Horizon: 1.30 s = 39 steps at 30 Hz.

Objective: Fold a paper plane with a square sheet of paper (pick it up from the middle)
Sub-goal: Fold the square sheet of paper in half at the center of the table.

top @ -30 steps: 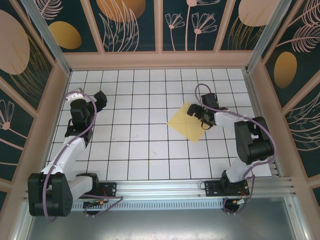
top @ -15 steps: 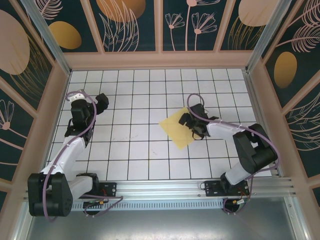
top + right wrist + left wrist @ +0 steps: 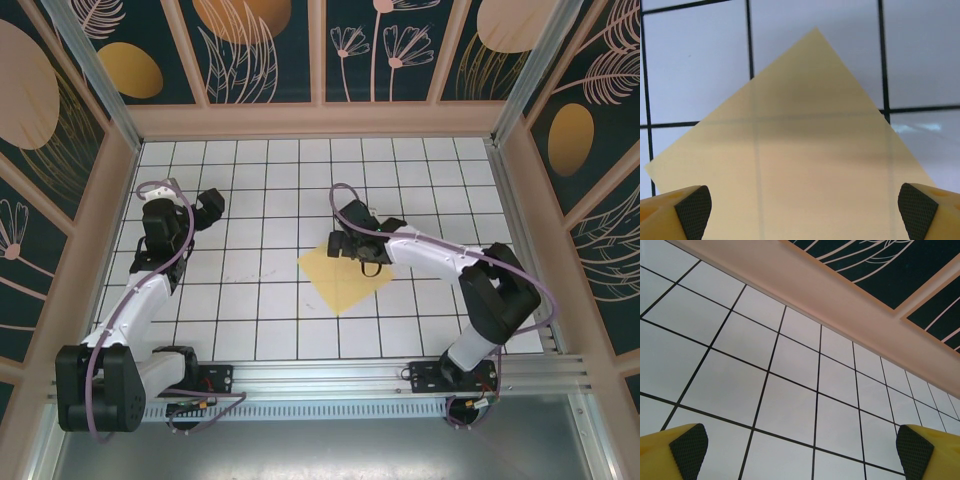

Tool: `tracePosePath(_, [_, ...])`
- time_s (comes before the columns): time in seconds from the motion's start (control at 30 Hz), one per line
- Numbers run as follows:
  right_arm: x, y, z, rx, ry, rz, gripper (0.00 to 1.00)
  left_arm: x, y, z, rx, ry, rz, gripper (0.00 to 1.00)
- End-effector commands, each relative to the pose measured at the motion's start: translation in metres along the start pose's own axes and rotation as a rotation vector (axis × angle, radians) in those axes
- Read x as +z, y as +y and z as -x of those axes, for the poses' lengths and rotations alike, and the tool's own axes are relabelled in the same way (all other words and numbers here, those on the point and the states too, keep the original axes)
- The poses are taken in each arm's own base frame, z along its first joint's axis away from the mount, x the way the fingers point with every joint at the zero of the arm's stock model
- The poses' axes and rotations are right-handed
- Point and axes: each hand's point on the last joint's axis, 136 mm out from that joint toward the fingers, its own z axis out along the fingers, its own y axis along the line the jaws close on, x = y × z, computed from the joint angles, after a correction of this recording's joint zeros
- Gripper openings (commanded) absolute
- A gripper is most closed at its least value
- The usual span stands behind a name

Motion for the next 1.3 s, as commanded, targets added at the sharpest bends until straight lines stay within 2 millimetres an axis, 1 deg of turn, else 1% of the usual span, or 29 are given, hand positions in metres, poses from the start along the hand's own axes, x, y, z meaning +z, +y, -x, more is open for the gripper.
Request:
tracePosePath(0.0, [0.01,-0.006,-0.026,-0.287,0.15,-0.026,0.99,0.0,-0.008,0.011,0.0,-0.019,-0.025,0.98])
tracePosePath(0.03, [0.012,-0.002,-0.028,-0.312,0.166,-0.012,0.99,0.0,-0.007,0.012,0.003,-0.021,-0.022,0.98])
tracePosePath(0.17, [0.021,0.002,-0.029,-0.358,0.195,-0.009,0.99,0.001,-0.005,0.012,0.009,-0.022,-0.011,0.99])
tracePosePath(0.4, [0.04,0.001,-0.041,-0.4,0.274,-0.026,0.99,0.004,-0.001,0.009,0.011,-0.009,0.007,0.99])
tracePosePath(0.53, [0.04,0.009,-0.043,-0.408,0.281,0.01,0.99,0.005,0.001,0.008,0.011,-0.005,0.015,0.99])
tracePosePath(0.8, [0.046,0.009,-0.049,-0.425,0.302,0.002,0.98,0.008,0.005,0.005,0.012,0.005,0.035,0.99])
tracePosePath(0.93, [0.054,0.003,-0.059,-0.425,0.338,-0.011,0.99,0.01,0.007,0.004,0.012,0.011,0.045,0.99])
tracePosePath(1.03, [0.063,-0.005,-0.074,-0.423,0.384,-0.023,0.98,0.01,0.009,0.004,0.013,0.011,0.055,0.98])
tracePosePath(1.2, [0.074,-0.017,-0.094,-0.391,0.45,-0.02,0.91,0.011,0.01,0.002,0.014,0.02,0.062,0.99])
tracePosePath(1.27, [0.077,-0.023,-0.097,-0.372,0.461,-0.023,0.86,0.012,0.011,0.002,0.014,0.022,0.065,0.98])
